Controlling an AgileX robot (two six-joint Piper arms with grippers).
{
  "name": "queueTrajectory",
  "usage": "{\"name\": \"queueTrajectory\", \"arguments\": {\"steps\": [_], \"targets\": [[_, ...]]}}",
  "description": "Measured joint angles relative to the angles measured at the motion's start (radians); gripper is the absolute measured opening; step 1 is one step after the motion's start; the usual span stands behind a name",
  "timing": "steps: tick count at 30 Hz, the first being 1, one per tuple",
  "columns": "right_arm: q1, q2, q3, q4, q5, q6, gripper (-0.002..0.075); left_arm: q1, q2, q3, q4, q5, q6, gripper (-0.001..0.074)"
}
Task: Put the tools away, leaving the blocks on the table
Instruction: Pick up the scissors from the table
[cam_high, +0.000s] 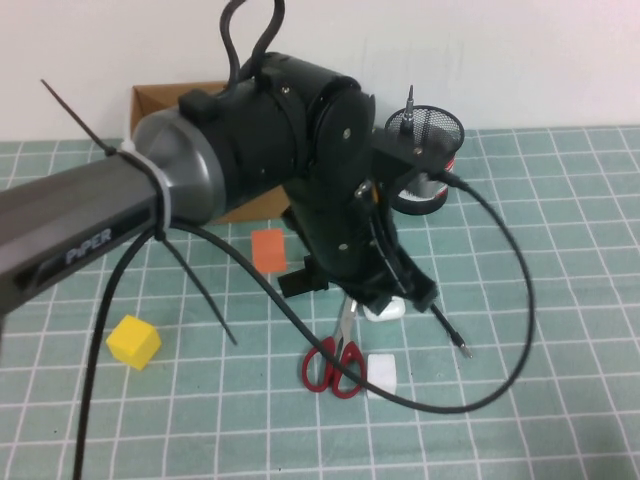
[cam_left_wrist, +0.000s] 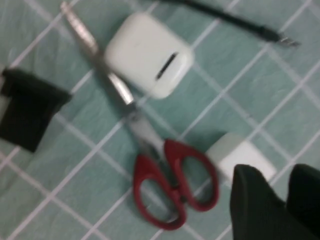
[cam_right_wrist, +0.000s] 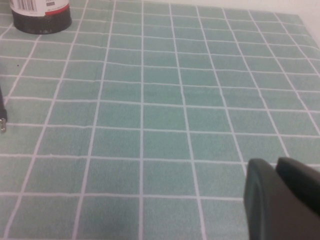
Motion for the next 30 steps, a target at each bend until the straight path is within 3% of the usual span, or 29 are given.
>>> {"name": "queueTrajectory", "arguments": {"steps": [5,8,30], "targets": [[0.0,0.0,0.0,0.0,0.0,0.0,-0.0007,0.031,0.072,0.0,0.032,0.042,-0.091,0.0317],[0.0,0.0,0.0,0.0,0.0,0.0,-0.0007,0.038,0.121,0.0,0.061,0.026,-0.137,0.0364],[0.0,0.0,0.0,0.0,0.0,0.0,-0.0007,0.04,0.248,-0.003,0.133,-0.159,-0.154,0.0375]]}}
